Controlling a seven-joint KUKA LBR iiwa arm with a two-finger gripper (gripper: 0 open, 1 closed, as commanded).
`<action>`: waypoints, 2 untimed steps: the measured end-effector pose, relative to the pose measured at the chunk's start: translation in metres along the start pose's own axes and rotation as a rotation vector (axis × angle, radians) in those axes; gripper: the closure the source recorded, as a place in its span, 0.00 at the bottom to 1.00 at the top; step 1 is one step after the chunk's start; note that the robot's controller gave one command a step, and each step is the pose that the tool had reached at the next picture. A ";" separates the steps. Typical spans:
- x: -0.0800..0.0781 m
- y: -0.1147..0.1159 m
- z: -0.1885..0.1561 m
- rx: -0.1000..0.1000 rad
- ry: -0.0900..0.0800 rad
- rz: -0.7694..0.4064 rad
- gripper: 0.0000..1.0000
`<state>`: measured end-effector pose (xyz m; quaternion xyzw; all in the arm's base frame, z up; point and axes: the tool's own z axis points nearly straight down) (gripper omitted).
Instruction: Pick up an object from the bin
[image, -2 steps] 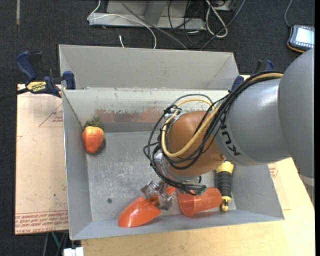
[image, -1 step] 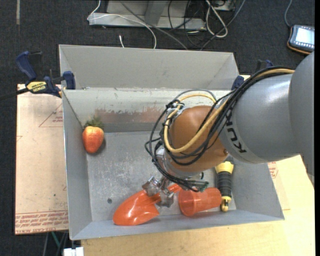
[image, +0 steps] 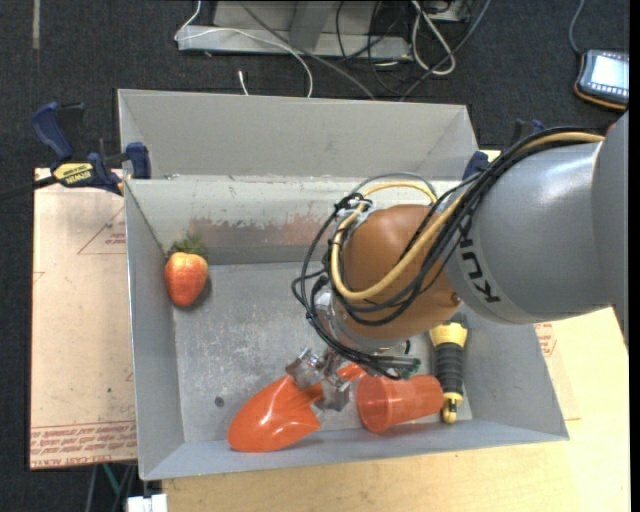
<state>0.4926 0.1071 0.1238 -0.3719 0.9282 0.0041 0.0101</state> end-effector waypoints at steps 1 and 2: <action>0.000 0.001 -0.023 -0.002 0.001 0.001 1.00; -0.002 0.000 -0.047 0.000 -0.002 0.002 1.00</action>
Offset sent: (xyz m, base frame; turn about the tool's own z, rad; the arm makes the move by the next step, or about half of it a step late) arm -0.0008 0.0003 0.0254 0.0007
